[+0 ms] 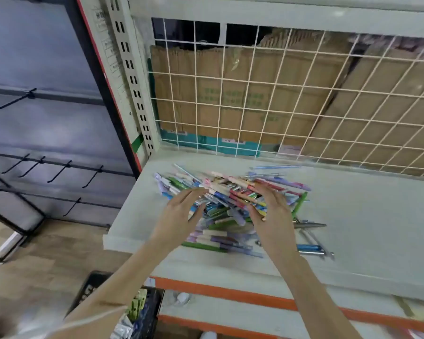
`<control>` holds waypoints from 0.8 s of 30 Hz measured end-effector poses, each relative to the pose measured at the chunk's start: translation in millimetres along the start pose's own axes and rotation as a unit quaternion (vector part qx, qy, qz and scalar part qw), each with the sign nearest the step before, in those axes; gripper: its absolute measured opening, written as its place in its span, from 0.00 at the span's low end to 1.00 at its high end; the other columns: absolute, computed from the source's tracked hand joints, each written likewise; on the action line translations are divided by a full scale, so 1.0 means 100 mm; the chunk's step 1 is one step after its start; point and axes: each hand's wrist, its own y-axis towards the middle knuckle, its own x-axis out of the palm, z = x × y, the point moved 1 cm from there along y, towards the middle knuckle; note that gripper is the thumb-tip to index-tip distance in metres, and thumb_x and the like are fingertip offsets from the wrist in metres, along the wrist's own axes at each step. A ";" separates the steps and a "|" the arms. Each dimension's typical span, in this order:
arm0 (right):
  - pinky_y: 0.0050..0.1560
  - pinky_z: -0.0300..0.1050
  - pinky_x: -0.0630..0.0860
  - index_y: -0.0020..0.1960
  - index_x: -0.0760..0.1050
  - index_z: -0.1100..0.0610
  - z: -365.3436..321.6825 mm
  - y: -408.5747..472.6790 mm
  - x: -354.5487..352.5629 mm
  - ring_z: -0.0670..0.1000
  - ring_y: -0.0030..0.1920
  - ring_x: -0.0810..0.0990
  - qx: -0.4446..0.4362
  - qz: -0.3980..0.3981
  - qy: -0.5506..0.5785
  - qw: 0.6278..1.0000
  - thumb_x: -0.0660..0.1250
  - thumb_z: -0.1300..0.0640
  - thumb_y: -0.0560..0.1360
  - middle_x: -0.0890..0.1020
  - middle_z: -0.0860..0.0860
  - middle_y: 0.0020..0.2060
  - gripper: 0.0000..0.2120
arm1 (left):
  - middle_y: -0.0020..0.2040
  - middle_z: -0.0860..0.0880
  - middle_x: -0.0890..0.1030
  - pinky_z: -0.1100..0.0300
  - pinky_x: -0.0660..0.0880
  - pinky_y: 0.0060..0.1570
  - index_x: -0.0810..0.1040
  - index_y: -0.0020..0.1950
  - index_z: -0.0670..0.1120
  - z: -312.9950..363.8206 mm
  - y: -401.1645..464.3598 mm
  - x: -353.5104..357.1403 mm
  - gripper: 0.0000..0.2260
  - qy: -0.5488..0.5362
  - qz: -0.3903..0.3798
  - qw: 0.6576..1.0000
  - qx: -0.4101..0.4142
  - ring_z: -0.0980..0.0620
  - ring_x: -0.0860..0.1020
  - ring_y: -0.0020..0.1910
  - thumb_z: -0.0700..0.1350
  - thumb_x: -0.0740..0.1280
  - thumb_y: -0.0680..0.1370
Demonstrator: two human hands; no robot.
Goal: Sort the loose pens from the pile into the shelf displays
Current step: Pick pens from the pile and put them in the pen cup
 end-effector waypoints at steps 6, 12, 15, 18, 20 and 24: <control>0.56 0.45 0.71 0.59 0.77 0.60 -0.05 0.36 0.23 0.56 0.55 0.78 -0.007 -0.074 -0.034 0.997 0.61 0.64 0.77 0.82 0.55 0.53 0.12 | 0.60 0.48 0.78 0.46 0.74 0.58 0.75 0.63 0.46 -0.30 0.38 0.11 0.20 0.017 -0.063 0.998 -0.001 0.47 0.77 0.58 0.52 0.54 0.77; 0.55 0.42 0.71 0.61 0.75 0.55 -0.09 0.57 0.25 0.52 0.57 0.75 0.007 -0.199 -0.121 0.973 0.63 0.59 0.77 0.77 0.52 0.56 0.13 | 0.56 0.48 0.80 0.46 0.77 0.53 0.77 0.62 0.47 -0.43 0.52 0.13 0.18 0.012 -0.050 0.999 -0.013 0.46 0.80 0.52 0.50 0.56 0.77; 0.54 0.44 0.75 0.61 0.74 0.54 -0.13 0.61 0.27 0.51 0.56 0.75 0.012 -0.223 -0.158 0.962 0.65 0.61 0.76 0.76 0.51 0.57 0.14 | 0.54 0.48 0.81 0.45 0.77 0.52 0.78 0.60 0.47 -0.49 0.55 0.15 0.17 0.028 -0.059 0.998 -0.021 0.46 0.80 0.52 0.51 0.58 0.76; 0.47 0.43 0.75 0.59 0.74 0.53 -0.14 0.64 0.30 0.50 0.52 0.77 0.020 -0.219 -0.158 0.963 0.64 0.62 0.76 0.76 0.50 0.55 0.13 | 0.51 0.48 0.82 0.48 0.77 0.52 0.79 0.57 0.45 -0.52 0.57 0.13 0.13 0.026 -0.056 0.998 -0.012 0.46 0.81 0.49 0.47 0.62 0.76; 0.46 0.43 0.75 0.58 0.75 0.53 -0.13 0.65 0.30 0.50 0.50 0.78 0.027 -0.221 -0.137 0.965 0.63 0.60 0.77 0.76 0.50 0.53 0.11 | 0.52 0.47 0.82 0.51 0.76 0.53 0.79 0.57 0.45 -0.53 0.60 0.11 0.11 0.016 -0.049 0.999 -0.005 0.45 0.80 0.50 0.43 0.65 0.76; 0.50 0.44 0.74 0.60 0.75 0.56 -0.09 0.64 0.34 0.52 0.51 0.77 0.025 -0.238 -0.120 0.963 0.63 0.59 0.78 0.76 0.53 0.53 0.11 | 0.55 0.45 0.79 0.54 0.73 0.55 0.77 0.60 0.42 -0.55 0.65 0.06 0.12 -0.026 -0.095 0.995 -0.008 0.45 0.79 0.52 0.40 0.66 0.77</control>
